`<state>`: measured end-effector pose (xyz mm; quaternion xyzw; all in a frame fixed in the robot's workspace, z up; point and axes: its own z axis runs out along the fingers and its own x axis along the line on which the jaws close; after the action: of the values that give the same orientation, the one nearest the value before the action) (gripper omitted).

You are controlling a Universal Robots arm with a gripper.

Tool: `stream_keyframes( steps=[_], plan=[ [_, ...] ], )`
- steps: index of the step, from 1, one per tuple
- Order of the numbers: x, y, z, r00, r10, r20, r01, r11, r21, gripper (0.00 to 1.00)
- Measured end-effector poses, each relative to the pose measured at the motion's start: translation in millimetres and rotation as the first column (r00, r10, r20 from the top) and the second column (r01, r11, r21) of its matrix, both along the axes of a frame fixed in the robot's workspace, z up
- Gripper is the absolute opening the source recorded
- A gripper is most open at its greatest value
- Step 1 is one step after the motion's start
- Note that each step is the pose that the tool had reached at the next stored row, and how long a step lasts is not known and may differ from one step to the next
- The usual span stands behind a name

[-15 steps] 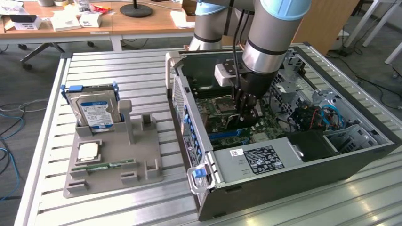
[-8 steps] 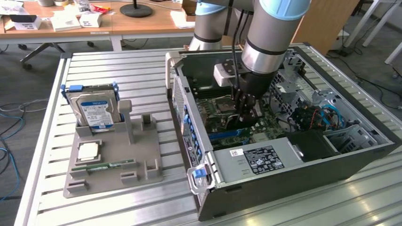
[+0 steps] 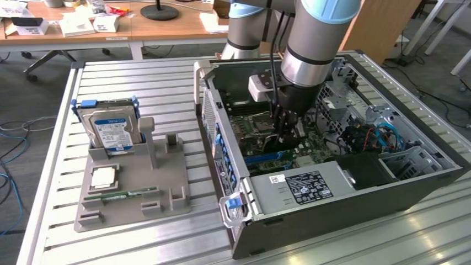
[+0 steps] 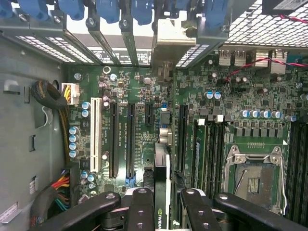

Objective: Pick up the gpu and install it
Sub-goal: 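Insert the gpu into the slot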

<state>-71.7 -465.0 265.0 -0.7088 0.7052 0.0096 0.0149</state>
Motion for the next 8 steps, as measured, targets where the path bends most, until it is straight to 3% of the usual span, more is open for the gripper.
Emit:
stream_keyframes(
  steps=[8],
  plan=[
    [-2.1,0.1,-0.5,1.0000,0.000,-0.0001,0.000,1.0000,-0.0002,0.26]
  ],
)
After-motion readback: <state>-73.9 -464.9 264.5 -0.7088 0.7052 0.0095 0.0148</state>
